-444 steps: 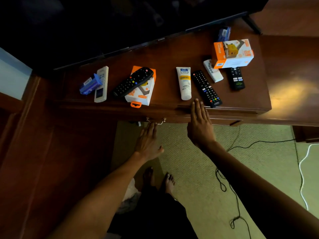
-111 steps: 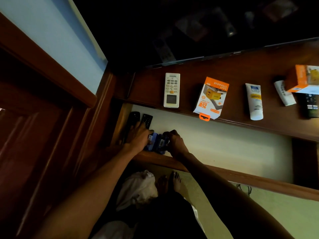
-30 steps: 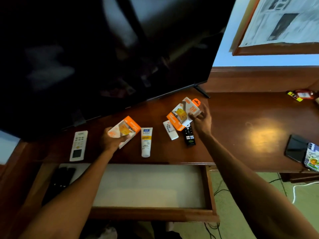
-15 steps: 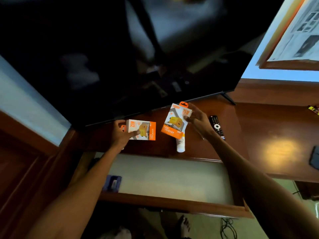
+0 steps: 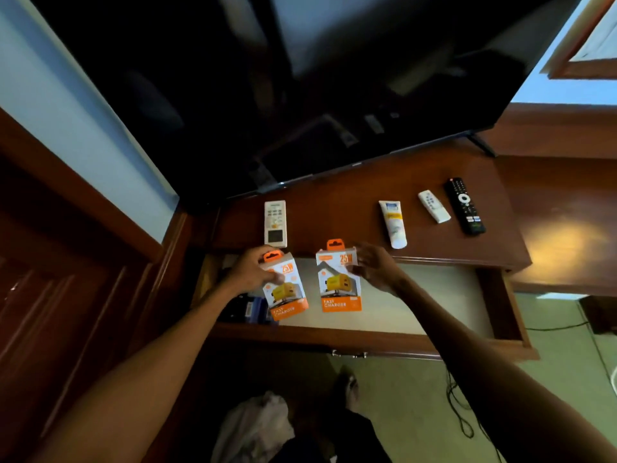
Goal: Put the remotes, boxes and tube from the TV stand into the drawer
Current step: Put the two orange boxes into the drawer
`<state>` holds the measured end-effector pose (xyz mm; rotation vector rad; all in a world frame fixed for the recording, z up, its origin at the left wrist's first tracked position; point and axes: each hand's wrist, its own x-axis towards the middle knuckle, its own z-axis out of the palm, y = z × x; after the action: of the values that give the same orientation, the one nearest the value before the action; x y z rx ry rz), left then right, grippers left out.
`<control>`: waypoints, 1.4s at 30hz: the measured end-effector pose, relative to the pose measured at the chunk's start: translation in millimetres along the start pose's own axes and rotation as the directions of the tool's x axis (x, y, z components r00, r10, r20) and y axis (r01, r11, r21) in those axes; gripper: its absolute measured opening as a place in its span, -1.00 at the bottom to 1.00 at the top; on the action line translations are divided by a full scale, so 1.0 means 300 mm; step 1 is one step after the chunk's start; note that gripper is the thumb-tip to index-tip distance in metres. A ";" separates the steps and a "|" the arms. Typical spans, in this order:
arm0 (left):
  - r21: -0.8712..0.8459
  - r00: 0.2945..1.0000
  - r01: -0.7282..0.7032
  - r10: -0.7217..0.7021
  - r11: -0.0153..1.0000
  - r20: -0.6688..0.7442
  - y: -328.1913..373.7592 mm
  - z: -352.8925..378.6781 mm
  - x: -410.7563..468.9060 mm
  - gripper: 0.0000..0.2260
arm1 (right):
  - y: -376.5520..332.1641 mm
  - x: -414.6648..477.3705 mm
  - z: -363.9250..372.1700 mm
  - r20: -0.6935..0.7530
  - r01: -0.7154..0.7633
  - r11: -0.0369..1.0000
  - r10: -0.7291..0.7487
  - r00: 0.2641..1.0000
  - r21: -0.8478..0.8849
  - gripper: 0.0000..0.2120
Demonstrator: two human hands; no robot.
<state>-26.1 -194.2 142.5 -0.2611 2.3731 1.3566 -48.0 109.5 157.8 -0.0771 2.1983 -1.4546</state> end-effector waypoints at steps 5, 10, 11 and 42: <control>0.087 0.992 -0.048 0.037 0.995 0.122 -0.059 0.108 0.084 -0.52 | 0.148 0.022 0.072 -0.055 -0.010 0.999 0.007 0.998 -0.052 -0.57; 0.178 0.981 -0.068 0.033 0.982 0.193 -0.126 0.202 0.160 -0.46 | 0.255 0.054 0.130 -0.085 -0.025 0.997 0.020 0.996 -0.066 -0.39; 0.191 0.980 -0.065 0.027 0.979 0.196 -0.139 0.211 0.175 -0.46 | 0.278 0.061 0.137 -0.091 -0.027 0.997 0.021 0.996 -0.069 -0.39; 0.648 0.992 -0.122 0.068 0.752 0.108 -0.263 0.297 0.220 -0.52 | 0.382 0.156 0.307 -0.078 -0.298 0.901 0.288 0.954 -0.315 -0.41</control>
<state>-36.7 -156.0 12.3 0.1197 2.6443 0.4719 -23.7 65.9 11.8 0.1604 2.3339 -0.9287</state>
